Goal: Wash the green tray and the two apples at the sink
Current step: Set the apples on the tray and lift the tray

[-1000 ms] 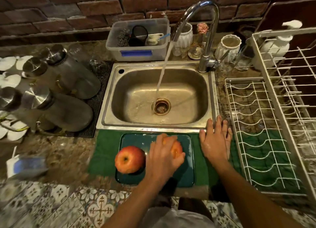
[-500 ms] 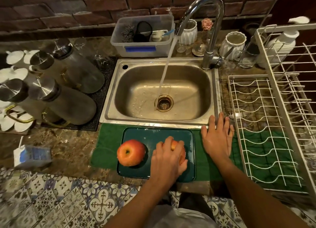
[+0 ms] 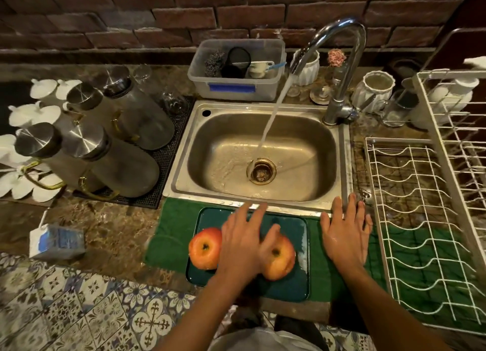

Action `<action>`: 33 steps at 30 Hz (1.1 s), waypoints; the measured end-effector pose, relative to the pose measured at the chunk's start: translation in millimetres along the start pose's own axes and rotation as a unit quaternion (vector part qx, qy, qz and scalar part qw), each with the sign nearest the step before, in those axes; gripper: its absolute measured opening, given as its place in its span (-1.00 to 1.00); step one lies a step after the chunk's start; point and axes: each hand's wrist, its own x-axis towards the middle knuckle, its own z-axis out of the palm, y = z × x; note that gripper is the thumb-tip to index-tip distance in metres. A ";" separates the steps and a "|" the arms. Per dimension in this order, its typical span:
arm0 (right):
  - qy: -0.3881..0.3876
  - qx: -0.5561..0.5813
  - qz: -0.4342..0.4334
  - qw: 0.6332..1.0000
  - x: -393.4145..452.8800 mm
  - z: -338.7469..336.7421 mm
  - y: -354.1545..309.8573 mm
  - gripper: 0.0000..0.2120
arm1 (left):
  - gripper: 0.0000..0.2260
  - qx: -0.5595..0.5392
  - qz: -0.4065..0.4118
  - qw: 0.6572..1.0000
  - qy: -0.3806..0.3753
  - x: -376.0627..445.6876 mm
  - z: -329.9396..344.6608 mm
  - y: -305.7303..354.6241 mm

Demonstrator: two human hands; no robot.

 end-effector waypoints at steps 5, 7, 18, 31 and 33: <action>-0.009 -0.014 0.002 1.000 0.9 -1.9 -0.7 -0.40 | -0.52 -0.039 -0.035 0.994 0.095 63.9 -57.0 -70.1; -0.010 -0.021 0.007 1.000 0.6 -3.0 -2.6 -0.40 | -0.49 -0.012 -0.049 0.995 0.087 81.9 -64.1 -99.6; -0.031 -0.039 0.023 0.998 3.2 -9.4 -9.3 -0.35 | -0.32 0.124 -0.058 0.990 -0.030 115.5 -20.6 -173.9; -0.061 0.009 0.067 0.996 7.3 -20.8 -20.6 -0.51 | -0.33 0.171 -0.079 0.981 -0.048 112.6 -6.2 -167.6; -0.025 0.085 0.084 0.992 18.8 -28.4 -28.6 -0.64 | -0.34 0.176 -0.079 0.980 -0.051 112.5 -5.5 -167.6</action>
